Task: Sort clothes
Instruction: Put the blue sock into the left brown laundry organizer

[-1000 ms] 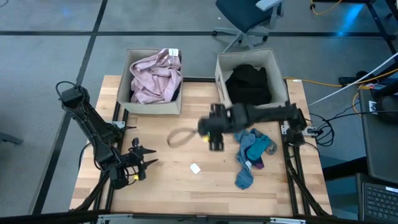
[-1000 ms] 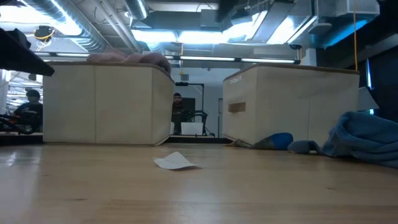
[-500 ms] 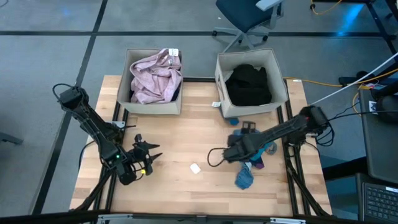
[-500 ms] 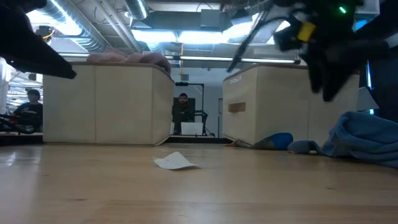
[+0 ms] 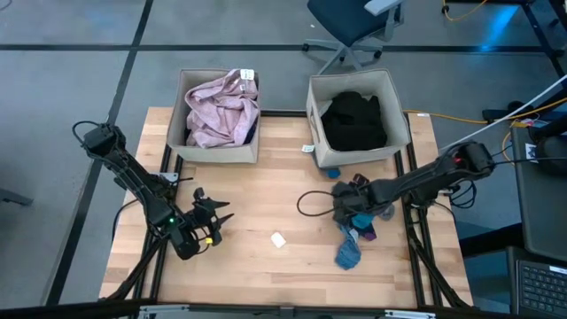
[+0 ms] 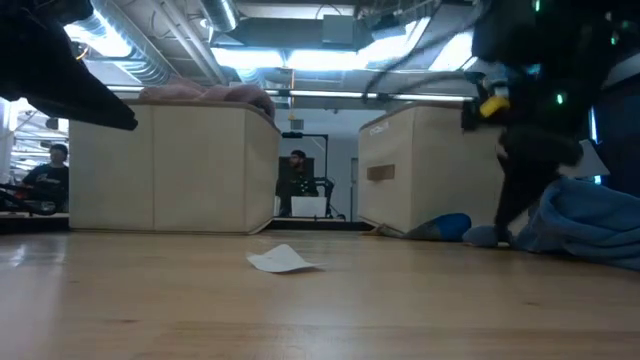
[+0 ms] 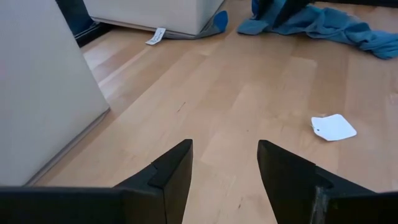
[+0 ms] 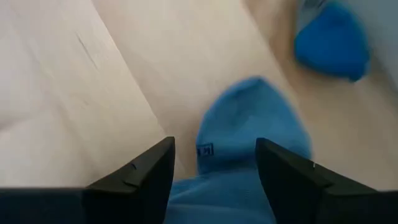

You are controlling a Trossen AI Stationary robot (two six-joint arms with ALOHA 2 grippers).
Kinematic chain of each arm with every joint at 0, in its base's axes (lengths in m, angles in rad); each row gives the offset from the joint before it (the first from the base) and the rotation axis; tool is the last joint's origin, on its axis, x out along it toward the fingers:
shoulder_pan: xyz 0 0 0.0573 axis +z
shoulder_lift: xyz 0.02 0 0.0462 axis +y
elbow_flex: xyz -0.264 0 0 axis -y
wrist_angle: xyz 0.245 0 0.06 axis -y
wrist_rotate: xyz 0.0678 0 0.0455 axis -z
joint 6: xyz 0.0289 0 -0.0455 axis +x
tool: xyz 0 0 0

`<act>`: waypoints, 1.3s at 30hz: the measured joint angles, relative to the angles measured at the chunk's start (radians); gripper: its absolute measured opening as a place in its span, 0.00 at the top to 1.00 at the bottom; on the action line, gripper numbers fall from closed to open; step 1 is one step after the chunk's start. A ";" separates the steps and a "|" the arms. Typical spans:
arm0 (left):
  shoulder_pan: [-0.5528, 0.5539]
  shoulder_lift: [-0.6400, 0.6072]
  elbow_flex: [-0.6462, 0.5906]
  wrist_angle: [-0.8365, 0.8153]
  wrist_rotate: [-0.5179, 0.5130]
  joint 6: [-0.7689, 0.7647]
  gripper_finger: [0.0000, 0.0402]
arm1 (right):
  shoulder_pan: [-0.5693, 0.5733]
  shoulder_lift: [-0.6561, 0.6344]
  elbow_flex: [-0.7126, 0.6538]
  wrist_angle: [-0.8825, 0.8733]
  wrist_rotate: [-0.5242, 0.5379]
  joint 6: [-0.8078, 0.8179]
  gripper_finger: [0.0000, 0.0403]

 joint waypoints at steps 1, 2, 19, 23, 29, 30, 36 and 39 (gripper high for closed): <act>0.000 0.000 0.000 0.000 0.000 0.000 0.57 | -0.006 0.008 -0.018 0.020 -0.003 -0.002 0.45; 0.000 0.000 0.000 0.000 0.000 0.000 0.57 | -0.012 0.014 -0.033 0.031 -0.007 -0.006 0.45; 0.000 0.000 0.000 0.007 -0.001 -0.003 0.57 | -0.014 0.070 -0.054 0.124 -0.026 -0.065 0.97; 0.000 0.000 0.000 0.026 -0.001 0.008 0.57 | -0.016 0.067 -0.013 0.096 -0.018 -0.092 0.93; -0.003 0.000 0.000 0.049 0.000 0.008 0.57 | -0.016 0.018 0.129 0.025 -0.004 -0.224 0.99; -0.003 0.000 0.000 0.048 0.000 0.005 0.57 | -0.015 0.007 0.155 0.023 -0.001 -0.246 0.98; -0.003 0.000 0.000 0.049 0.002 0.002 0.57 | -0.016 -0.056 0.299 -0.003 0.022 -0.416 0.97; -0.003 0.000 0.000 0.049 0.003 0.005 0.57 | -0.016 -0.092 0.374 -0.018 0.089 -0.518 0.99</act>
